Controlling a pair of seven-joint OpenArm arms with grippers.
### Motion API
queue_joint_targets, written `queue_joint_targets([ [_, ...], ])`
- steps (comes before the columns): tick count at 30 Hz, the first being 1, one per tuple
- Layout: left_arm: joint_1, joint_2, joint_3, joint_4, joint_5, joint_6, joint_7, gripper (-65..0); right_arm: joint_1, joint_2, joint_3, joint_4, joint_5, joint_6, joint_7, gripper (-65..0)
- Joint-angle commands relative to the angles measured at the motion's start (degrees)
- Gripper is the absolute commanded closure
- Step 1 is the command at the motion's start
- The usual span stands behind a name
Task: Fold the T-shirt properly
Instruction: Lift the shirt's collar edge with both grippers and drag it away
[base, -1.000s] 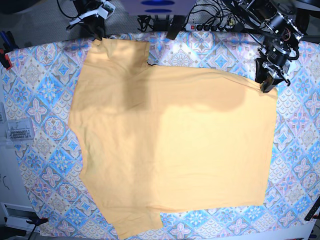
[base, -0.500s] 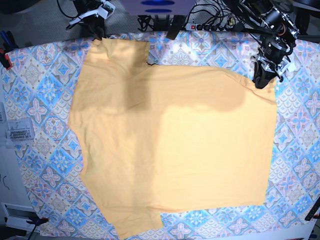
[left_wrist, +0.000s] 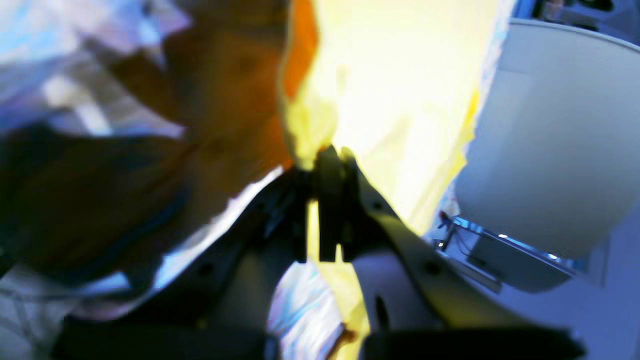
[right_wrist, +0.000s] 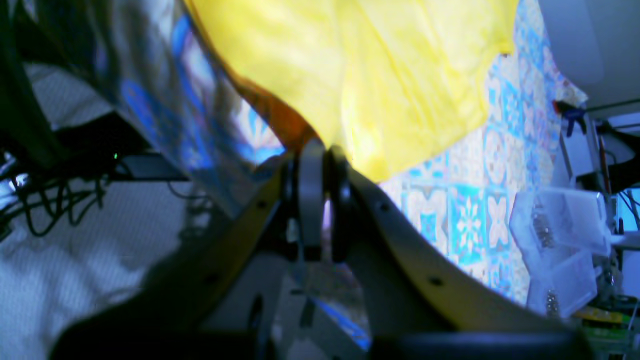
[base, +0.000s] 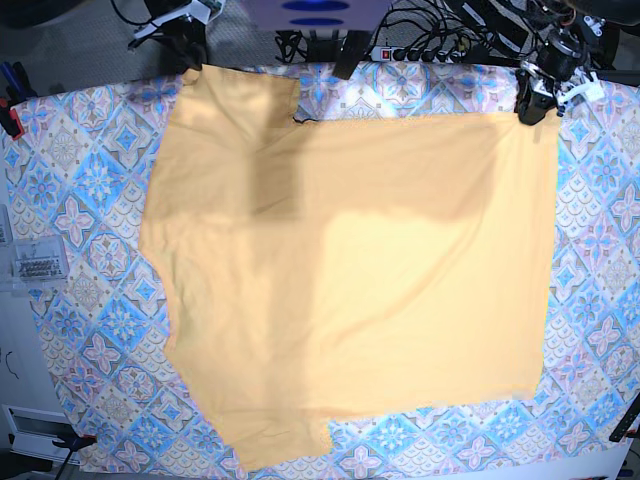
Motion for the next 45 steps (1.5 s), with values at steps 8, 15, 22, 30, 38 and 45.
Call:
queue_joint_targets([
  [8,2.60,-1.59,-2.14,0.96,-0.96,-4.10,4.94,0.0,-3.97,0.11,4.88,0.54,0.48,-0.62,6.50,0.0],
  [15,5.68,-3.70,-3.02,0.96,-0.96,-6.65,5.20,0.0,-5.20,0.11,6.28,-2.45,0.48,-0.62,10.89,0.0],
  [22,8.49,-5.46,-3.02,0.96,-1.22,-7.88,5.29,0.0,-7.04,0.02,10.77,-4.91,0.48,-0.62,16.08,0.0],
  [30,9.63,-5.54,-3.02,1.05,-0.96,-9.46,6.08,0.0,-7.13,-1.12,13.23,-5.00,0.48,-0.62,18.98,0.0],
  [38,8.93,-4.84,-3.10,13.18,-1.48,-9.37,5.64,0.0,-4.41,-1.12,13.14,-3.59,0.40,-0.62,18.98,0.0],
  [45,3.83,-4.05,-3.19,16.44,-0.96,-9.11,5.64,0.0,1.04,-1.12,13.05,-3.59,0.31,-0.54,18.63,0.0],
])
